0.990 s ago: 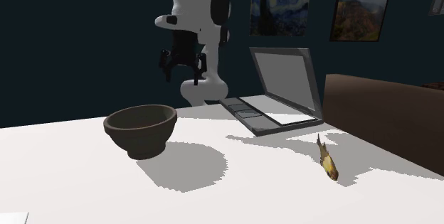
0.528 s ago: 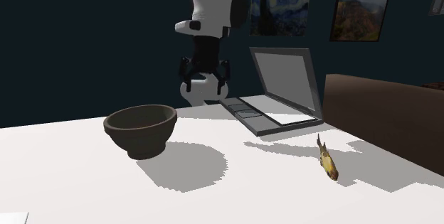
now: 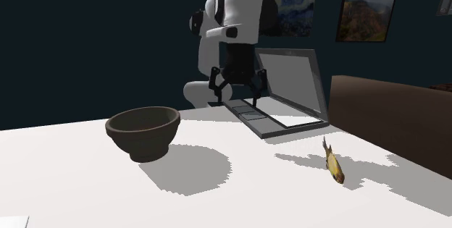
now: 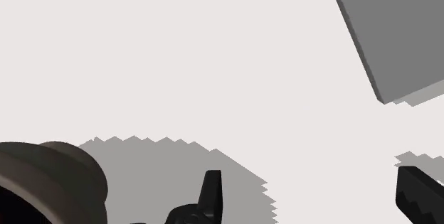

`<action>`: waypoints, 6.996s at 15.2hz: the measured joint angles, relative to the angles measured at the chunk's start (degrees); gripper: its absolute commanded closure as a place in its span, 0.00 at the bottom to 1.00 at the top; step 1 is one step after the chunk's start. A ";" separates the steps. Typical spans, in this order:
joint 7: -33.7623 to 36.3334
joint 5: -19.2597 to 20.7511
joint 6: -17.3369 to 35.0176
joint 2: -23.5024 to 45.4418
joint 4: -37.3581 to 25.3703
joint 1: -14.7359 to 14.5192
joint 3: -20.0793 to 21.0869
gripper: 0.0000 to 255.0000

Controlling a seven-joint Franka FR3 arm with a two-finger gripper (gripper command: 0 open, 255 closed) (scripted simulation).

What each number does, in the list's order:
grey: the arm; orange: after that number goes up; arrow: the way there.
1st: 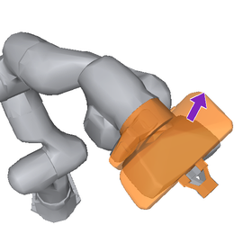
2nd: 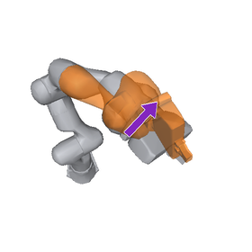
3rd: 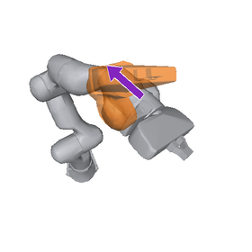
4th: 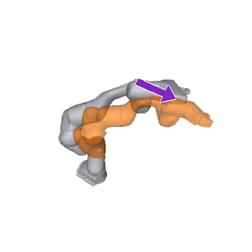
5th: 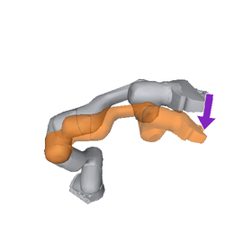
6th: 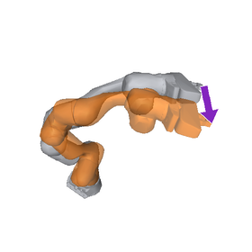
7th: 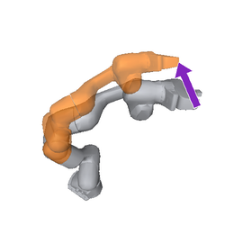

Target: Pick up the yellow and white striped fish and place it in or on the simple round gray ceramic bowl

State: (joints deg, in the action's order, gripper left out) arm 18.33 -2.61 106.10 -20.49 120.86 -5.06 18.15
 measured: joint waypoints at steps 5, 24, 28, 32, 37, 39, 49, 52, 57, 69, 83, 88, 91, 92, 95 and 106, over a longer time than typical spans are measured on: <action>5.72 1.13 1.34 8.88 -6.79 -1.14 4.38 0.00; 21.40 12.64 0.57 40.16 -34.59 -10.08 10.69 0.00; 21.50 12.66 2.44 39.98 -32.96 -9.82 10.56 0.00; 21.53 12.66 2.42 40.02 -33.18 -9.84 10.50 0.00; 21.59 12.86 2.59 40.23 -33.30 -9.94 10.45 1.00; 21.61 12.96 2.40 40.42 -33.60 -10.03 10.44 1.00; 21.31 12.57 -1.18 40.14 -36.41 -10.30 10.70 1.00; 21.14 12.48 -3.41 40.09 -38.60 -10.46 10.77 1.00; 21.03 12.66 -7.64 40.63 -43.36 -11.06 10.86 1.00; 21.05 14.36 -19.15 44.28 -58.38 -13.91 10.85 1.00; 13.75 9.47 -20.60 35.01 -51.51 -5.70 10.02 1.00; 5.88 5.08 -17.70 27.23 -41.74 0.89 7.36 1.00; 1.58 3.11 -16.50 23.40 -37.06 3.65 5.52 1.00; 0.10 2.53 -16.51 22.20 -35.96 4.49 4.83 1.00; -4.87 1.37 -16.31 19.89 -33.57 7.11 2.38 1.00; -20.90 -0.36 -16.16 15.14 -28.34 14.53 -6.20 1.00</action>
State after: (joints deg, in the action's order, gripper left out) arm -2.57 -2.97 89.95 -5.34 92.52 9.47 11.95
